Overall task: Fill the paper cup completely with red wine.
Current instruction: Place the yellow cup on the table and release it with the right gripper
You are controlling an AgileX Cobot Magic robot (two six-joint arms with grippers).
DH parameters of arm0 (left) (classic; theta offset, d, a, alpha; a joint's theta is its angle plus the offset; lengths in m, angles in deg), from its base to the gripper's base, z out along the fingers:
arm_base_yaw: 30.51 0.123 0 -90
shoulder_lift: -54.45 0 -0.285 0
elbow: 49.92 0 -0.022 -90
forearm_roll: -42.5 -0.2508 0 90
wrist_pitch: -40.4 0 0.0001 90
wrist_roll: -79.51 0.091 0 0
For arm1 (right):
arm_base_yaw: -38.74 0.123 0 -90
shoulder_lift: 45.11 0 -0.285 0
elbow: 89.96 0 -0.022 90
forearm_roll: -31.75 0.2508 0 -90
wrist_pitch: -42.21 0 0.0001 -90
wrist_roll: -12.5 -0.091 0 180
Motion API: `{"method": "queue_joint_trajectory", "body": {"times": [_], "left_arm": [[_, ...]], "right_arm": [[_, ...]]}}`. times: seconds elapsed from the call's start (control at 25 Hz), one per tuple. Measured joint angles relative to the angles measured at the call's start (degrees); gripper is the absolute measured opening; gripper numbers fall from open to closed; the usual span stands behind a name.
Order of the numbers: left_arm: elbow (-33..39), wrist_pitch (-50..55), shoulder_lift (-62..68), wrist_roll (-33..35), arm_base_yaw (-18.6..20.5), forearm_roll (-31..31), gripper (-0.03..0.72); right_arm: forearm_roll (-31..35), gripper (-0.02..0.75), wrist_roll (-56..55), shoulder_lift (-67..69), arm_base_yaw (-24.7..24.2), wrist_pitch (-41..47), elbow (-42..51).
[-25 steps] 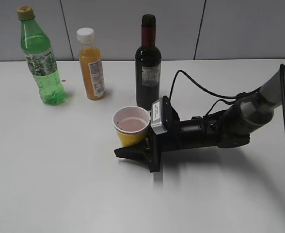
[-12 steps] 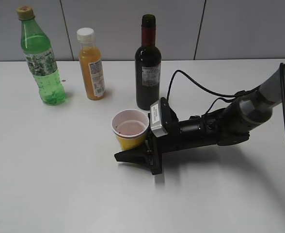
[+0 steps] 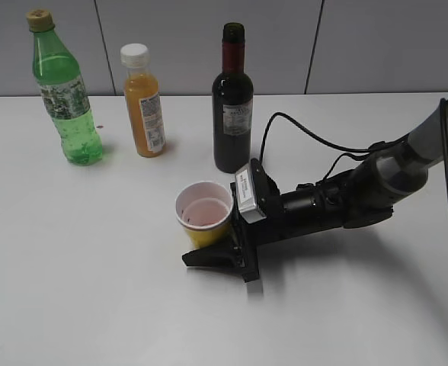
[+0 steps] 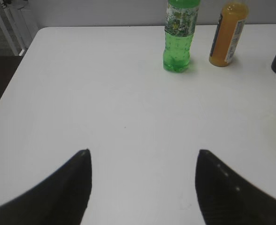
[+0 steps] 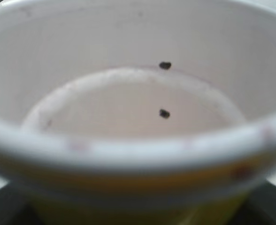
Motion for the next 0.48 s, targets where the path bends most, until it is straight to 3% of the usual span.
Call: {"method": "queue_joint_trajectory", "body": {"times": [0.16,0.48], "left_arm": [[0.0,0.0,0.0,0.0,0.0,0.0,0.519],[0.0,0.0,0.0,0.0,0.0,0.0,0.519]], "right_arm": [[-0.3,0.552,0.0,0.0,0.0,1.8,-0.1],[-0.5,0.562,-2.2,0.0,0.0,3.5,-0.2]]}}
